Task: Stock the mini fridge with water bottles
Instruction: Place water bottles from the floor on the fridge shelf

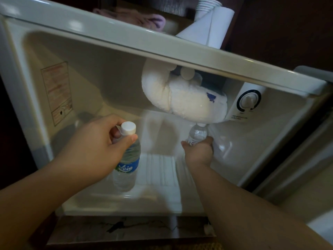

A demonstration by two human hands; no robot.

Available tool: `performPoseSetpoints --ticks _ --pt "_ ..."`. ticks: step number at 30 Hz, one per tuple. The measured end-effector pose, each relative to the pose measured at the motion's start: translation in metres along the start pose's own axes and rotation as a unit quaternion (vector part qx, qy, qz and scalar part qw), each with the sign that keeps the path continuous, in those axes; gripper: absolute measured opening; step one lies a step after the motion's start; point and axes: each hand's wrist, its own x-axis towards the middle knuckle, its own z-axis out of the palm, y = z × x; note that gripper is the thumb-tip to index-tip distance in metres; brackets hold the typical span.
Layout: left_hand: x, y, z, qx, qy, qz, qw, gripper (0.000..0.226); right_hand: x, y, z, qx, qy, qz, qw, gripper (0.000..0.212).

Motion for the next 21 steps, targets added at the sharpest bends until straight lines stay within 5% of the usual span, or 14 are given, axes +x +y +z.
performPoseSetpoints --ticks 13,21 --pt "0.016 0.02 0.027 -0.009 -0.016 0.01 1.0 0.025 -0.041 -0.007 -0.014 0.022 -0.003 0.049 0.999 0.098" --pt "0.041 0.026 0.077 -0.05 -0.016 -0.008 0.999 0.021 -0.119 0.035 -0.02 -0.143 -0.132 -0.043 0.98 0.078"
